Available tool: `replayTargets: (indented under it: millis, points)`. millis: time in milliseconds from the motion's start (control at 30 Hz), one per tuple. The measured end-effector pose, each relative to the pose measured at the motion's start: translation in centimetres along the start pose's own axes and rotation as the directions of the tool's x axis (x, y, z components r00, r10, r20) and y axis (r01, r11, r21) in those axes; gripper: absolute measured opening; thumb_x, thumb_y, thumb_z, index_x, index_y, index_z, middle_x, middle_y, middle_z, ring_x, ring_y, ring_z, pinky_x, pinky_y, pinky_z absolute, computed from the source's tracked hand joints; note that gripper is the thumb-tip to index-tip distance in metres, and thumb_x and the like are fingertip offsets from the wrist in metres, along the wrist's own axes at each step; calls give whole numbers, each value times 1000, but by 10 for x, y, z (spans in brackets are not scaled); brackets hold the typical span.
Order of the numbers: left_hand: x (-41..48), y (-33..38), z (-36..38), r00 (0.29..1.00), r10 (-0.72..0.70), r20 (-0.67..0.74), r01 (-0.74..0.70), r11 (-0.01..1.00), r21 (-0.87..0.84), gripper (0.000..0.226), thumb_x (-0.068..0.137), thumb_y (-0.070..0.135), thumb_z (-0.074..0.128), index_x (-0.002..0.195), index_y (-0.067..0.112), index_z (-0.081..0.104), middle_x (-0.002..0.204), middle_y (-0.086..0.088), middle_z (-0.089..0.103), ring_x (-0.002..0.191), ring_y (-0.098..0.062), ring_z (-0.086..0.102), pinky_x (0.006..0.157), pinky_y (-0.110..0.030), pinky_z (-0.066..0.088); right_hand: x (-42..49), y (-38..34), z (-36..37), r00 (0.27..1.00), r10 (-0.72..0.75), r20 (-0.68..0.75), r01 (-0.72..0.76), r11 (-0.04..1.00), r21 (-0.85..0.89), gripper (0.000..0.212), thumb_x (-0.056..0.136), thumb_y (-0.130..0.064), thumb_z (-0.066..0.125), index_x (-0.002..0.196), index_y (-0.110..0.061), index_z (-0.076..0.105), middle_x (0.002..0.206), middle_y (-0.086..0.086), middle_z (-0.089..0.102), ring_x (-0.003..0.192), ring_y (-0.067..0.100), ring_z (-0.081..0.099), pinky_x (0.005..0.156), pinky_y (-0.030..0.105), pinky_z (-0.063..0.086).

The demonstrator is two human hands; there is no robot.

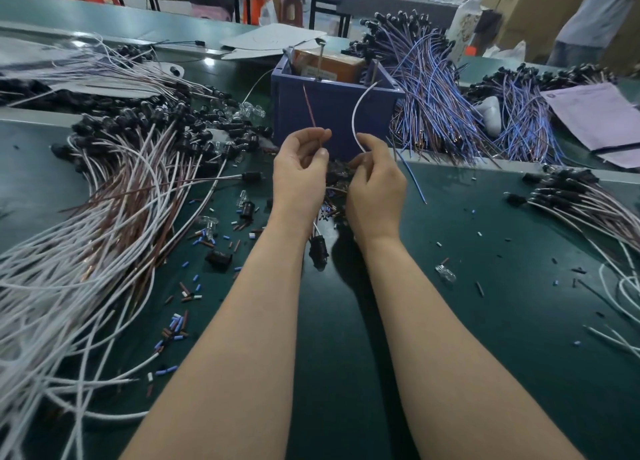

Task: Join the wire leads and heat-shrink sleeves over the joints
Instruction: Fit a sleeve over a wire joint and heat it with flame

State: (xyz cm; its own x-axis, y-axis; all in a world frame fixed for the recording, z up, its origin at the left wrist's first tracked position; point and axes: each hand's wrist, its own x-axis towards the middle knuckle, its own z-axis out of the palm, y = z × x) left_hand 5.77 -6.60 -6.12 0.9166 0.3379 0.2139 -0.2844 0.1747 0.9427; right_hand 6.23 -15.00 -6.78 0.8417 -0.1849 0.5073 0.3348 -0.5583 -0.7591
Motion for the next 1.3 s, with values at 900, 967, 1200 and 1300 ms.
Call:
replayTargets:
  millis: [900, 967, 1200, 1300]
  points:
    - [2, -1, 5, 992, 98, 81, -119, 941, 318, 42, 91, 1, 45, 131, 11, 53, 113, 9, 55, 67, 26, 49, 71, 3, 39, 0, 0, 0, 999, 35, -29, -34, 999, 20, 39, 89, 1, 42, 121, -12, 60, 102, 10, 65, 94, 27, 58, 73, 26, 37]
    - [2, -2, 5, 993, 95, 74, -113, 948, 298, 42, 91, 0, 44, 131, 9, 53, 113, 8, 55, 65, 27, 48, 69, 4, 37, 0, 1, 0, 999, 26, -42, -25, 1000, 16, 38, 89, 1, 42, 121, -12, 60, 105, 9, 65, 94, 25, 58, 69, 20, 31]
    - [3, -2, 3, 996, 69, 56, -80, 969, 233, 41, 92, 0, 43, 132, 8, 52, 109, 13, 56, 60, 26, 48, 62, 5, 37, 1, 1, 1, 999, 12, -52, -12, 1000, 3, 36, 90, 0, 43, 120, -10, 60, 109, 8, 65, 97, 25, 58, 70, 17, 29]
    - [3, 1, 2, 996, 55, 66, -69, 971, 231, 41, 93, 1, 43, 133, 10, 51, 118, 7, 56, 71, 25, 50, 68, 4, 38, 0, 1, 0, 999, 13, -47, -13, 1000, -1, 37, 89, 0, 42, 120, -10, 59, 111, 7, 65, 98, 24, 59, 71, 17, 30]
